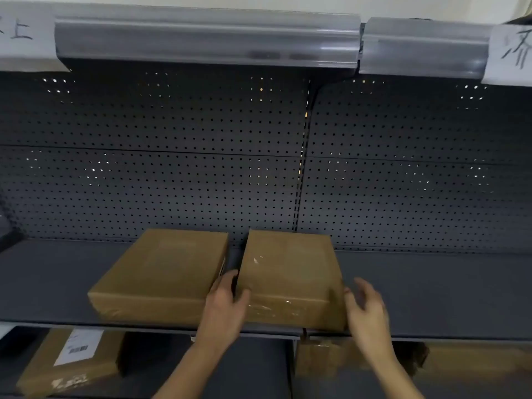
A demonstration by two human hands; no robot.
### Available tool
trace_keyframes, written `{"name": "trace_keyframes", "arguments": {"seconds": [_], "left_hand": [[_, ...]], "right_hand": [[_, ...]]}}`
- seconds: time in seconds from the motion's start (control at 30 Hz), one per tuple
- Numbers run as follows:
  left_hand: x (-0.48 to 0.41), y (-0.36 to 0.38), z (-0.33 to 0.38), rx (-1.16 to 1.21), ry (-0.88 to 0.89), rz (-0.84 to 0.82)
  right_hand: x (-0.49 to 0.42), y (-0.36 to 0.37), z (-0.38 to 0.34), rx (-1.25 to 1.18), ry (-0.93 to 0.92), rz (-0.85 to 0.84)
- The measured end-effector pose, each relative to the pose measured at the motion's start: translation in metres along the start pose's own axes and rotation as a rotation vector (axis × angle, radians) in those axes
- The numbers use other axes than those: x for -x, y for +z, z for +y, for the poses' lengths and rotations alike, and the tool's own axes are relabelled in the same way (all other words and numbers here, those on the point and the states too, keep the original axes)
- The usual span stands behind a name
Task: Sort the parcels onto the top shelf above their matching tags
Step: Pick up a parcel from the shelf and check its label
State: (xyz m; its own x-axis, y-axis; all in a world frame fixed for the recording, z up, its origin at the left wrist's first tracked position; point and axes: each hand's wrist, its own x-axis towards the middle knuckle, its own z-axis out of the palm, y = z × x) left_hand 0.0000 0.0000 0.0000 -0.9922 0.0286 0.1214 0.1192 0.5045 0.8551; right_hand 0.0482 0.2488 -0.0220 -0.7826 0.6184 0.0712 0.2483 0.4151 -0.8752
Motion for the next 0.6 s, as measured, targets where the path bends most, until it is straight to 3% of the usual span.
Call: {"name": "trace_keyframes", "arguments": {"seconds": [0.13,0.3,0.6], "left_hand": [[-0.021,0.021,0.004,0.003,-0.110,-0.056],[-0.029,0.034,-0.005,0.069,-0.247,-0.123],[-0.020,0.025,-0.002,0.167,-0.186,-0.031]], "right_hand": [[-0.019,0.012,-0.005,-0.042,0.116,-0.156],[-0.026,0.023,0.001,-0.130,0.328,-0.227],[-0.004,0.016,-0.015,-0.264,0.191,-0.184]]}}
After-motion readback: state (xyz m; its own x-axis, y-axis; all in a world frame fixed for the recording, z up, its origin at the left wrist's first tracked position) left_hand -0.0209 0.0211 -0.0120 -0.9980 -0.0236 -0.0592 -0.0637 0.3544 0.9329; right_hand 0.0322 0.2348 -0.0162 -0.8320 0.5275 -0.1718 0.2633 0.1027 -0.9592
